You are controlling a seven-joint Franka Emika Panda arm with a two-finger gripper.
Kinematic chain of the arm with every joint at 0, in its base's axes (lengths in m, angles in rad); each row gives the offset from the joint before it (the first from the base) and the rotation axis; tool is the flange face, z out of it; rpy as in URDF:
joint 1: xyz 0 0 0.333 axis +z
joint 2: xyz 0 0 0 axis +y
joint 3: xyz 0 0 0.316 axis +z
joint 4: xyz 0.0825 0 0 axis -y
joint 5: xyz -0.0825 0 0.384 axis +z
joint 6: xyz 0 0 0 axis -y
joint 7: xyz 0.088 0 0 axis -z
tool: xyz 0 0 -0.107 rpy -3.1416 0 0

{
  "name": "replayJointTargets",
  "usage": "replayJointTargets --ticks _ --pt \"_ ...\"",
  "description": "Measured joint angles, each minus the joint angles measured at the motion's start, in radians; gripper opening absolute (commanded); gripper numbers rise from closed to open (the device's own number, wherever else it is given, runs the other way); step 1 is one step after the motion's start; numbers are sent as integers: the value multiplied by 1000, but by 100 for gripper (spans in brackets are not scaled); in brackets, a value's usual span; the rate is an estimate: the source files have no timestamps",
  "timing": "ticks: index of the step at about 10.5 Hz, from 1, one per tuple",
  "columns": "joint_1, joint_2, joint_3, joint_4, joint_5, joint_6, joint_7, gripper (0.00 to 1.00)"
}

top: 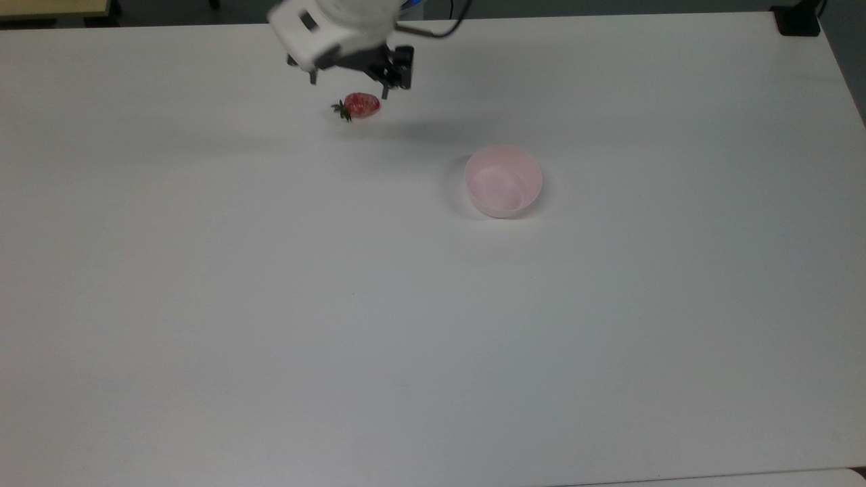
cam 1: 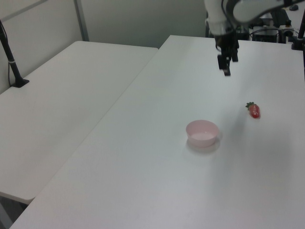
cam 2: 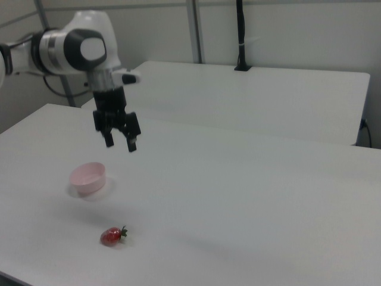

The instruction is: Pick up strawberry from bowl

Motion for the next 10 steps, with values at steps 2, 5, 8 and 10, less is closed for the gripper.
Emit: replayJointTargets --ticks 2,5,8,10 --pt "-6 -25 -82 129 89 -50 -1 100" --pt "-4 -54 -156 223 124 -67 -1 100" --pt "80 -71 -241 230 126 -36 -3 100" --pt "116 -75 -276 230 126 0 -16 100"
